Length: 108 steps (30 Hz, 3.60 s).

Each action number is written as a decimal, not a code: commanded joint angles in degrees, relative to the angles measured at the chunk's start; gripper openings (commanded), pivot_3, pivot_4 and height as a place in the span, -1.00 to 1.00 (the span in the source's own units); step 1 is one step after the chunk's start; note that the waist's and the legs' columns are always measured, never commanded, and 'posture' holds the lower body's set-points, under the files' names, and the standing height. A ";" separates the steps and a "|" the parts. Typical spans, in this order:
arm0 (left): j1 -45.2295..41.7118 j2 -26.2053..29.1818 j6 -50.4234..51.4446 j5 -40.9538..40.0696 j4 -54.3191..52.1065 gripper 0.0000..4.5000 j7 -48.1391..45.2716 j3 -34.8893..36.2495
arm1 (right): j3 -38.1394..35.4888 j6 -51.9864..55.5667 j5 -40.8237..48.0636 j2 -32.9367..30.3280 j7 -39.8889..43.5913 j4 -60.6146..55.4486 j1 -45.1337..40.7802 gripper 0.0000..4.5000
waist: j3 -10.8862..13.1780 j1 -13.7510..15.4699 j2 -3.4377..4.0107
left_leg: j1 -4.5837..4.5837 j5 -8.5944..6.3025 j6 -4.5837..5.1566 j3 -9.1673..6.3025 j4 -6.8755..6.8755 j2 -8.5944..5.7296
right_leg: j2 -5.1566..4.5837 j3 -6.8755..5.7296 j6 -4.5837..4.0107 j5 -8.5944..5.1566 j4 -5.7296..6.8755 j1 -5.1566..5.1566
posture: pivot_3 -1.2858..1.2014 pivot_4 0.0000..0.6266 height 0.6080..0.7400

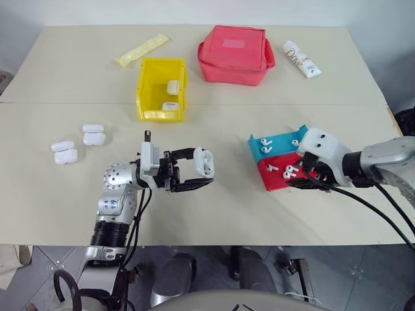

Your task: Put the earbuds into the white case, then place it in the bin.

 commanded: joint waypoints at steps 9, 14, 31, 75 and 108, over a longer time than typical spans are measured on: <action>2.80 1.08 0.88 -1.61 -5.36 0.23 2.05 -0.21 | 3.00 -2.33 -5.85 2.27 5.33 3.02 -3.20 0.25 | 0.00 -0.05 0.01 | -0.01 0.00 0.00 0.02 0.00 0.00 | 0.01 0.01 -0.01 0.00 0.00 -0.02 | 0.03 -0.52 1.00; 3.35 1.24 1.16 -1.69 -5.97 0.23 2.52 -0.30 | 3.65 -3.14 -7.25 3.05 6.83 3.77 -3.04 0.25 | 0.00 0.06 0.01 | -0.01 0.00 0.00 0.03 0.01 0.00 | 0.00 0.01 -0.01 0.00 0.02 -0.02 | 0.03 -0.52 1.00; 4.08 1.62 1.58 -1.97 -6.86 0.23 3.33 -0.42 | 4.12 -5.22 -11.44 4.55 8.69 6.99 -3.33 -0.13 | 0.00 -0.04 0.01 | 0.00 0.00 0.00 0.03 0.00 0.00 | 0.01 0.02 -0.01 0.00 0.02 -0.02 | 0.03 -0.52 1.00; 4.65 2.16 1.08 -2.03 -7.16 0.23 4.07 -0.62 | 5.05 -10.44 -18.10 8.87 12.84 12.98 -2.64 -0.77 | -0.04 -0.14 -0.01 | 0.03 0.00 -0.02 0.04 0.01 0.00 | 0.02 0.03 -0.02 0.00 0.04 -0.02 | 0.03 -0.52 1.00; -14.87 -7.12 -0.24 -1.76 14.27 0.23 -13.62 -7.02 | -35.50 -6.91 24.38 42.92 -9.21 -19.27 11.41 -0.77 | -0.07 0.01 0.02 | 0.04 0.01 0.02 -0.02 0.06 -0.06 | 0.02 0.01 0.01 0.05 0.37 0.04 | 0.03 -0.52 1.00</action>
